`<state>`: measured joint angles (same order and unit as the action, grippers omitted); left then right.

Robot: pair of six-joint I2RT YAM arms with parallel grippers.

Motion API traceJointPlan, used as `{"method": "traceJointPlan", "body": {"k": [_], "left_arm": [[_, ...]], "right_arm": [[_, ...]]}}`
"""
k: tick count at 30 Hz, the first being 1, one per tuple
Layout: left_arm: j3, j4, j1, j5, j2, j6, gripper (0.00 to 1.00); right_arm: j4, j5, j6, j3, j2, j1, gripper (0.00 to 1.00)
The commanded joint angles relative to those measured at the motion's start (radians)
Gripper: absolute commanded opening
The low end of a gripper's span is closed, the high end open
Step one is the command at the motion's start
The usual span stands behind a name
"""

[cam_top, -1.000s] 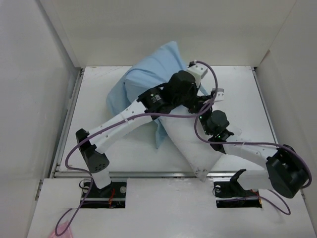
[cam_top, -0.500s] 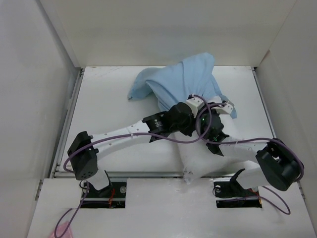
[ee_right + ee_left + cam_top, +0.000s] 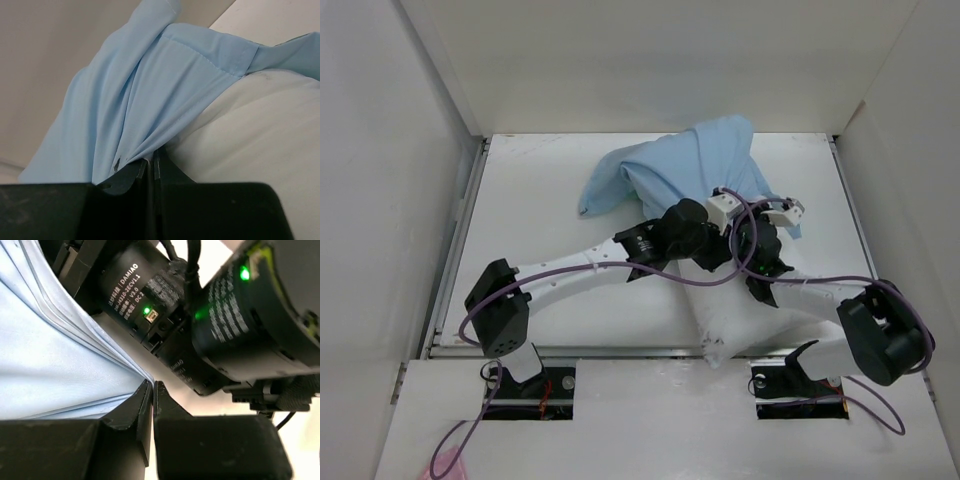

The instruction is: Put the pillow into the pillowcase

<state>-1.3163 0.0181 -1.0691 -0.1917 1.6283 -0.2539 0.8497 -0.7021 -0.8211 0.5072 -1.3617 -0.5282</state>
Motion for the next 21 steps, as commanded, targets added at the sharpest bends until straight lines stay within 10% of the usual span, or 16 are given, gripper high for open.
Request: {"method": "traceJointPlan", "body": {"k": [1,4,5,6,7,12,21], "left_arm": [[-0.026,0.129,-0.105,-0.431,-0.008,-0.071,0.00],[-0.052,0.192,-0.059,-0.290,-0.008,-0.091,0.00],[-0.064,0.207,-0.039,-0.229,-0.008,-0.100,0.14],[-0.078,0.218,-0.022,-0.195,-0.021,-0.100,0.38],[-0.101,0.229,0.004,-0.165,-0.045,-0.100,0.99],[-0.110,0.261,0.043,0.062,-0.171,-0.091,1.00],[0.185,0.355,0.113,0.376,-0.538,-0.278,1.00]], "right_arm": [[0.095,0.004,-0.036,0.027,0.021,0.069,0.11],[0.054,0.114,0.039,0.036,0.093,0.069,0.54],[-0.084,0.143,0.054,0.057,0.152,0.069,0.68],[-0.185,0.168,0.054,0.086,0.177,0.069,0.77],[-0.289,0.194,0.054,0.155,0.197,0.069,0.88],[-0.865,0.181,0.054,0.330,0.199,0.069,1.00],[-1.396,0.101,0.232,0.585,0.208,0.069,1.00]]}}
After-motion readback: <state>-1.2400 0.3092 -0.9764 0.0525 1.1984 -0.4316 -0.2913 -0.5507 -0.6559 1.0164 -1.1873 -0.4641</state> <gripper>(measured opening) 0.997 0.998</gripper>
